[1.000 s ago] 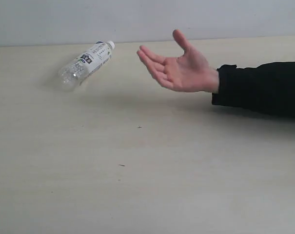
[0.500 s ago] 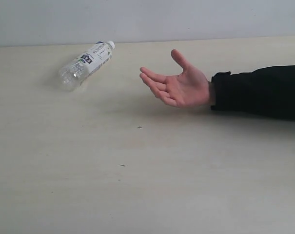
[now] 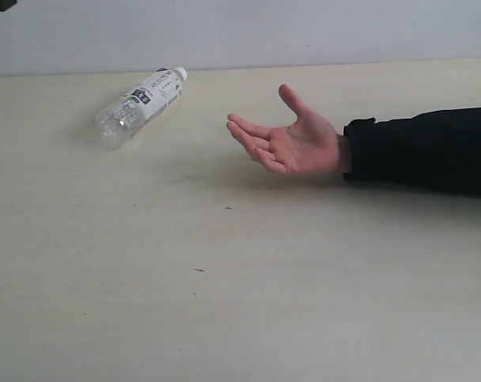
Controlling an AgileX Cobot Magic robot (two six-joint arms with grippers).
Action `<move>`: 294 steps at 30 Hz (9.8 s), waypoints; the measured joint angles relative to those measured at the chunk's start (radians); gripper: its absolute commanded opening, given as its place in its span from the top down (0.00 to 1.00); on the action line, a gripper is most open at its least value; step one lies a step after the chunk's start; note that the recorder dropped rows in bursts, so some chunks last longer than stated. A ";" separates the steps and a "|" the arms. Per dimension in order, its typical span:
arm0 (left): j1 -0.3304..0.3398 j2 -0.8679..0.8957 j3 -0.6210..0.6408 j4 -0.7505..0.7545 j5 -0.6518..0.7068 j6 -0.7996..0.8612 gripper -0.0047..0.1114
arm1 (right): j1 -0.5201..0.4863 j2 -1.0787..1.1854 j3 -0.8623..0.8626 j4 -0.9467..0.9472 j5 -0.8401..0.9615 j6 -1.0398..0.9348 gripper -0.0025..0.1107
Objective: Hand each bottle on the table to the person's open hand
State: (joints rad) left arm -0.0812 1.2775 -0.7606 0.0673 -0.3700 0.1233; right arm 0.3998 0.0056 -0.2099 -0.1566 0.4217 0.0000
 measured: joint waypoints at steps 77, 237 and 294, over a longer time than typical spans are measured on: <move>-0.057 1.013 -1.107 -0.107 1.029 0.085 0.30 | 0.000 0.000 0.000 0.026 0.000 0.000 0.91; -0.851 0.615 -0.396 -1.167 -0.229 -0.600 0.96 | 0.000 0.000 0.000 0.026 0.000 0.000 0.91; -0.818 0.903 -0.714 -1.820 -0.245 0.466 0.91 | 0.000 0.000 0.000 0.026 0.000 0.000 0.91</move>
State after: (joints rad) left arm -0.8996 2.1808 -1.4743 -1.7530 -0.6152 0.5895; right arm 0.3998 0.0056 -0.2099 -0.1303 0.4217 0.0000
